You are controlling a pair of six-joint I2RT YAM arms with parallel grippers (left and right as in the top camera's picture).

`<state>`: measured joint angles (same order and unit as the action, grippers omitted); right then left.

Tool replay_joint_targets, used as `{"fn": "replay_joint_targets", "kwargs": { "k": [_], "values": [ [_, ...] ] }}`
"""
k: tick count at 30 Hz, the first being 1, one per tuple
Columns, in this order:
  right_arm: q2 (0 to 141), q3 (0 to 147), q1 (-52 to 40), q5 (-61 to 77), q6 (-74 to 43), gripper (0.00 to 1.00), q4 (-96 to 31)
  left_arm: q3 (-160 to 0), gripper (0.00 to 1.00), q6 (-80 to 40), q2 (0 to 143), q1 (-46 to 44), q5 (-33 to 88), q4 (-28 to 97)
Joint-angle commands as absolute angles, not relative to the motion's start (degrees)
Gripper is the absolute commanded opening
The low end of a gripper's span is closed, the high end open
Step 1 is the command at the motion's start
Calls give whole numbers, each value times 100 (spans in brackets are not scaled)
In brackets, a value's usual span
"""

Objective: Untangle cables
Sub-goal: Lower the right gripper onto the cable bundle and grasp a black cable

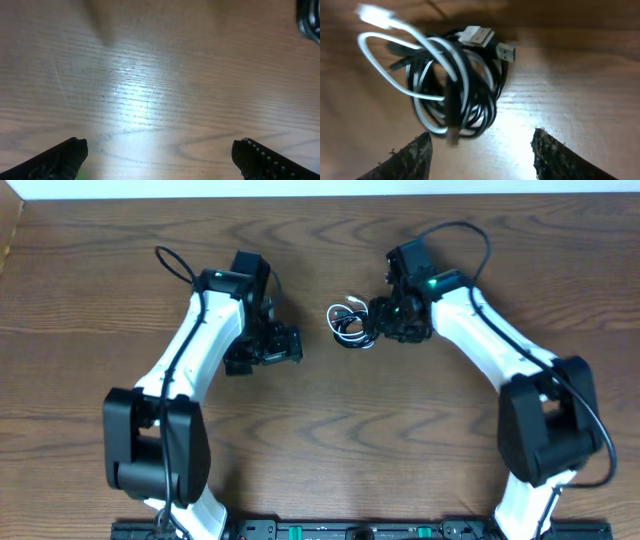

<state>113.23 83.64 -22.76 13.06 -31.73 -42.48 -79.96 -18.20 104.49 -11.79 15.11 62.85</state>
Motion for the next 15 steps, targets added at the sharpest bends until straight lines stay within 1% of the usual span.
{"fn": "replay_joint_targets", "kwargs": {
  "k": [1,2,5,7,9,13,15],
  "values": [
    [11472,8453,-2324,1280,-3385,56,-4132,-8038,98,-1920,10499,-1199,1601,6287],
    [11518,8453,-2327,1280,-3385,50,-4108,-8038,98,-1920,10499,-1199,1603,6250],
    [11548,8453,-2331,1273,-3382,40,-3896,-8038,98,-1922,10501,-1199,1603,6200],
    [11548,8453,-2331,1278,-3385,40,-3745,-8038,98,-1944,10501,-1199,1603,6160],
    [11548,8453,-2335,1260,-3385,37,-3651,-8038,98,-1942,10501,-1199,1603,6119],
    [11579,8451,-2342,1166,-3481,29,-3636,-8038,98,-1942,10501,-1199,1603,6097],
    [11622,8451,-2357,1149,-3599,22,-3616,-8038,98,-1942,10501,-1199,1603,6097]
  ]
}}
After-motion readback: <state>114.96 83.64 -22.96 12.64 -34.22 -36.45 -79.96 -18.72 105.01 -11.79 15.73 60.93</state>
